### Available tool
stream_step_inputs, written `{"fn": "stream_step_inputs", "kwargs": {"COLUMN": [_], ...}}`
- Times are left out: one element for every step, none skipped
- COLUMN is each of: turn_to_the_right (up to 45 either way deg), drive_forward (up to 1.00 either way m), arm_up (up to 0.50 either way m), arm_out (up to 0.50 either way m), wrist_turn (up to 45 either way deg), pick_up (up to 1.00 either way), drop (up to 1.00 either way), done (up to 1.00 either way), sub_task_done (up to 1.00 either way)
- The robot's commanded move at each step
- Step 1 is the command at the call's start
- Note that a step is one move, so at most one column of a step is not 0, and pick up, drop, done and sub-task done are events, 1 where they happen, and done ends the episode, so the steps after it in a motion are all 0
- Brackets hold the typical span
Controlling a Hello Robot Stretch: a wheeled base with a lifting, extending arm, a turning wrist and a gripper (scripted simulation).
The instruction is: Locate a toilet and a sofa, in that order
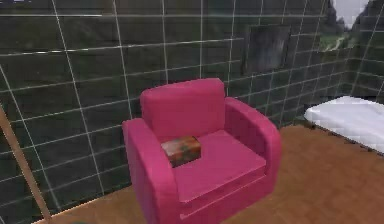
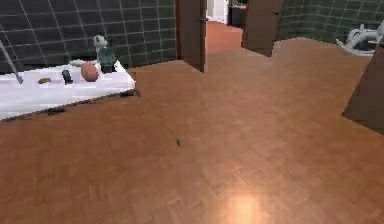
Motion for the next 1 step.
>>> {"fn": "stream_step_inputs", "kwargs": {"turn_to_the_right": [45.0], "drive_forward": [0.0], "arm_up": [0.0], "arm_out": [0.0], "wrist_turn": [0.0], "pick_up": [0.0], "drop": [0.0], "done": [0.0], "sub_task_done": [0.0]}}
